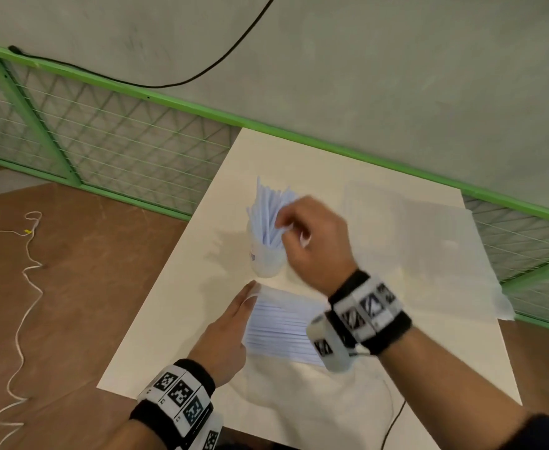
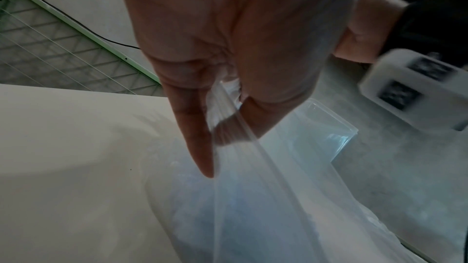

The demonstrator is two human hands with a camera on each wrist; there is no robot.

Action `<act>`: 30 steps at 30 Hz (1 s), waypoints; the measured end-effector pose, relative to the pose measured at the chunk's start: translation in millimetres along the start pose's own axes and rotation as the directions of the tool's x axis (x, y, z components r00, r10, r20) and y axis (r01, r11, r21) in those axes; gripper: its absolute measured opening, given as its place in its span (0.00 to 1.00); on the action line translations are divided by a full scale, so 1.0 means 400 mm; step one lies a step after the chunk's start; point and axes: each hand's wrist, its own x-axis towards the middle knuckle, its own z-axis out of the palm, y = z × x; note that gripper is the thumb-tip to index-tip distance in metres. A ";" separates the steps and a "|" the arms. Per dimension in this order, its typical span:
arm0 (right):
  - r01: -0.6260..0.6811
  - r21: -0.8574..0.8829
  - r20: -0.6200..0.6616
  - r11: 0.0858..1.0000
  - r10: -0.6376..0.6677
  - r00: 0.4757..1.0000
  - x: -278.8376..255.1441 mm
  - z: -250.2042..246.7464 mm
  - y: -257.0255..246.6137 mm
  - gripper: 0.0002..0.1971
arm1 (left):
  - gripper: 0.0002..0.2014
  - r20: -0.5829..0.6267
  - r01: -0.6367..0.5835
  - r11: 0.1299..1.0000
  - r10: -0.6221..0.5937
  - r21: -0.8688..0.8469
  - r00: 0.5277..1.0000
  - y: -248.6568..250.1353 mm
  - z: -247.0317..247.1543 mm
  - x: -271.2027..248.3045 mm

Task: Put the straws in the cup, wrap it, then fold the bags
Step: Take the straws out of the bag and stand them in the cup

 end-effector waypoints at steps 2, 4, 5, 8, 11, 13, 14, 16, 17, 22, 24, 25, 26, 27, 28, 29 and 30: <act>0.064 -0.058 0.236 0.996 -0.049 0.971 -0.107 0.019 -0.023 0.10 | 0.50 -0.004 -0.001 0.999 0.001 0.032 1.000 0.001 0.003 0.003; 0.056 -0.189 0.536 0.980 0.056 0.842 -0.210 0.048 -0.014 0.11 | 0.50 -0.010 -0.027 0.999 0.027 0.018 1.000 0.004 0.007 0.005; 0.039 -0.275 0.656 0.961 0.158 0.738 -0.256 0.065 0.000 0.12 | 0.50 -0.014 -0.052 0.999 0.052 0.009 0.999 0.004 0.011 0.007; 0.093 -0.468 0.728 0.879 0.324 0.604 -0.369 0.111 0.054 0.15 | 0.50 -0.018 -0.095 0.995 0.096 0.010 0.995 0.007 0.018 0.011; 0.134 -0.579 0.681 0.804 0.386 0.623 -0.434 0.148 0.102 0.22 | 0.49 -0.025 -0.104 0.994 0.105 0.028 0.994 0.012 0.023 0.013; 0.151 -0.598 0.659 0.787 0.377 0.650 -0.455 0.167 0.121 0.24 | 0.49 -0.035 -0.107 0.994 0.108 0.034 0.994 0.012 0.024 0.014; 0.157 -0.601 0.661 0.784 0.377 0.649 -0.460 0.171 0.126 0.24 | 0.49 -0.038 -0.109 0.993 0.110 0.037 0.993 0.011 0.024 0.014; 0.155 -0.618 0.654 0.771 0.393 0.646 -0.463 0.177 0.133 0.22 | 0.50 -0.045 -0.116 0.992 0.118 0.043 0.992 0.007 0.024 0.014; 0.157 -0.630 0.652 0.761 0.408 0.639 -0.462 0.179 0.134 0.21 | 0.50 -0.047 -0.118 0.992 0.120 0.040 0.992 0.006 0.024 0.014; 0.089 -0.669 0.634 0.738 0.504 0.587 -0.463 0.193 0.145 0.19 | 0.51 -0.063 -0.107 0.994 0.108 0.022 0.992 0.003 0.023 0.009; 0.120 -0.687 0.634 0.717 0.512 0.579 -0.449 0.189 0.128 0.16 | 0.51 -0.062 -0.099 0.995 0.100 0.022 0.993 0.002 0.022 0.007; 0.133 -0.688 0.649 0.713 0.522 0.553 -0.441 0.184 0.121 0.13 | 0.51 -0.061 -0.095 0.995 0.096 0.020 0.994 0.002 0.022 0.005; 0.144 -0.682 0.663 0.717 0.524 0.535 -0.433 0.178 0.112 0.09 | 0.51 -0.060 -0.091 0.996 0.092 0.018 0.994 0.003 0.021 0.005; 0.151 -0.677 0.672 0.721 0.520 0.527 -0.431 0.177 0.113 0.09 | 0.50 -0.060 -0.088 0.996 0.088 0.015 0.994 0.002 0.021 0.004; 0.129 -0.664 0.673 0.737 0.513 0.533 -0.431 0.172 0.115 0.11 | 0.50 -0.060 -0.085 0.996 0.085 0.011 0.995 0.001 0.020 0.003; 0.074 -0.644 0.666 0.762 0.510 0.545 -0.430 0.166 0.114 0.13 | 0.50 -0.062 -0.084 0.996 0.085 0.010 0.994 0.000 0.018 0.003; 0.006 -0.623 0.651 0.782 0.514 0.558 -0.425 0.154 0.108 0.14 | 0.51 -0.063 -0.087 0.996 0.088 0.012 0.994 -0.003 0.016 0.002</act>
